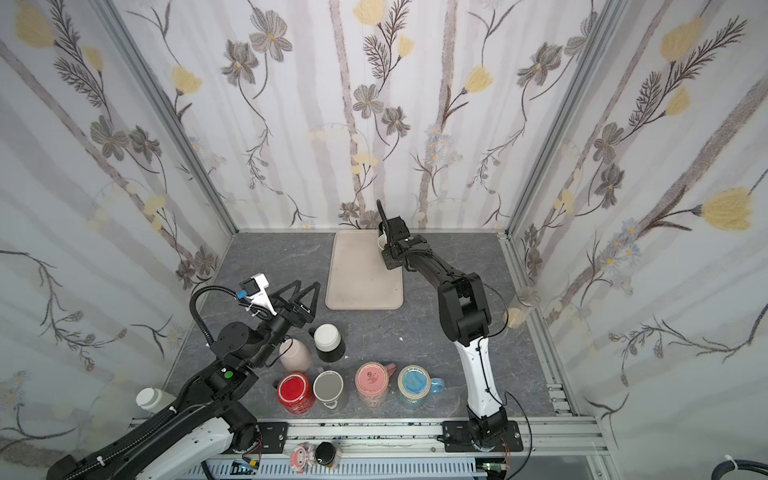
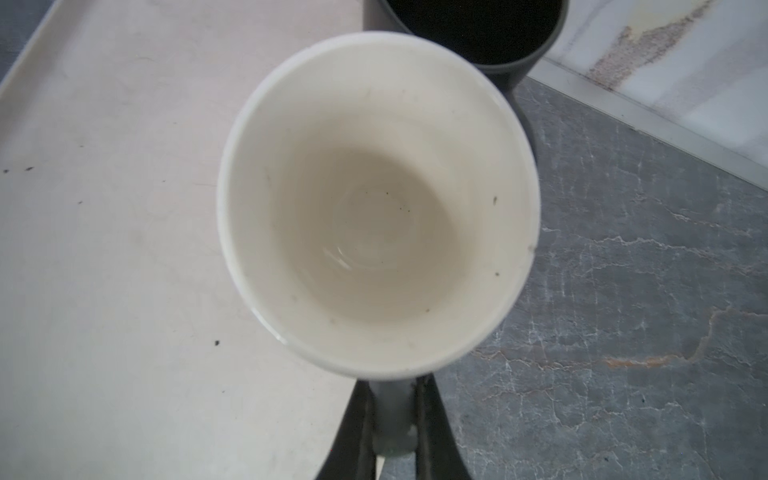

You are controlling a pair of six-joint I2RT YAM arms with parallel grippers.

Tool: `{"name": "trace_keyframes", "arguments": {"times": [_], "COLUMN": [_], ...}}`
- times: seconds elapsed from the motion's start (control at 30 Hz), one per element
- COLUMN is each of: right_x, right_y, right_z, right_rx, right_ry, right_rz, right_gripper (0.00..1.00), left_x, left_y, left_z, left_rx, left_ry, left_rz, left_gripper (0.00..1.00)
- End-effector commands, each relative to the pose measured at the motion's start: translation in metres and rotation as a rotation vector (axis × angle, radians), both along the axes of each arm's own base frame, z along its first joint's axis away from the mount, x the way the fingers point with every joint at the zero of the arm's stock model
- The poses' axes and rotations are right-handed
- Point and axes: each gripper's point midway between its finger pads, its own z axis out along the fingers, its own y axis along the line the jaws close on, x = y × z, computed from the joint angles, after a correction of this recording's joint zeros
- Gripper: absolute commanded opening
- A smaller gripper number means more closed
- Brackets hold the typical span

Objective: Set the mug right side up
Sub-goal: 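Lower the grey mug upright onto the tray beside the black mug with the right gripper, then open the right gripper and draw it back from the grey mug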

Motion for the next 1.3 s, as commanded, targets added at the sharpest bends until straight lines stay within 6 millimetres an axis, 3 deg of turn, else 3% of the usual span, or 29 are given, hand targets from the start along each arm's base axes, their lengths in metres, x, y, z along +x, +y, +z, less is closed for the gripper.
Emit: {"name": "trace_keyframes", "arguments": {"times": [0.0,0.4,0.47,0.53,0.63,0.8,0.93,1.07,1.27], "right_x": [0.004,0.004,0.004,0.005,0.007,0.010,0.008,-0.012,-0.087], "right_y": [0.004,-0.005,-0.005,-0.006,-0.005,-0.003,0.001,0.011,0.034], "right_z": [0.003,-0.014,-0.014,-0.010,-0.004,0.016,0.044,0.077,0.098], "right_rx": [-0.005,-0.054,-0.051,-0.049,-0.037,-0.004,0.048,0.151,0.275], "right_ry": [-0.013,0.035,0.034,0.025,0.009,-0.033,-0.084,-0.143,-0.201], "right_rz": [0.031,-0.002,-0.004,-0.009,-0.017,-0.031,-0.040,-0.028,0.057], "right_gripper": [0.00,0.00,0.12,0.31,0.44,0.56,0.64,0.71,0.78], "left_x": [-0.001,-0.001,-0.001,-0.001,-0.001,-0.002,-0.002,-0.001,0.000], "left_y": [0.001,0.001,0.001,0.001,0.001,0.000,0.000,0.001,0.002], "left_z": [0.004,0.003,0.003,0.004,0.004,0.004,0.004,0.004,-0.003], "left_rx": [-0.013,-0.013,-0.013,-0.014,-0.014,-0.015,-0.016,-0.010,0.003], "left_ry": [-0.013,-0.012,-0.013,-0.012,-0.013,-0.013,-0.010,-0.004,0.026], "left_rz": [0.000,0.000,0.000,0.000,-0.002,-0.004,-0.007,-0.004,0.009], "left_gripper": [1.00,1.00,1.00,1.00,1.00,1.00,1.00,1.00,1.00]}}
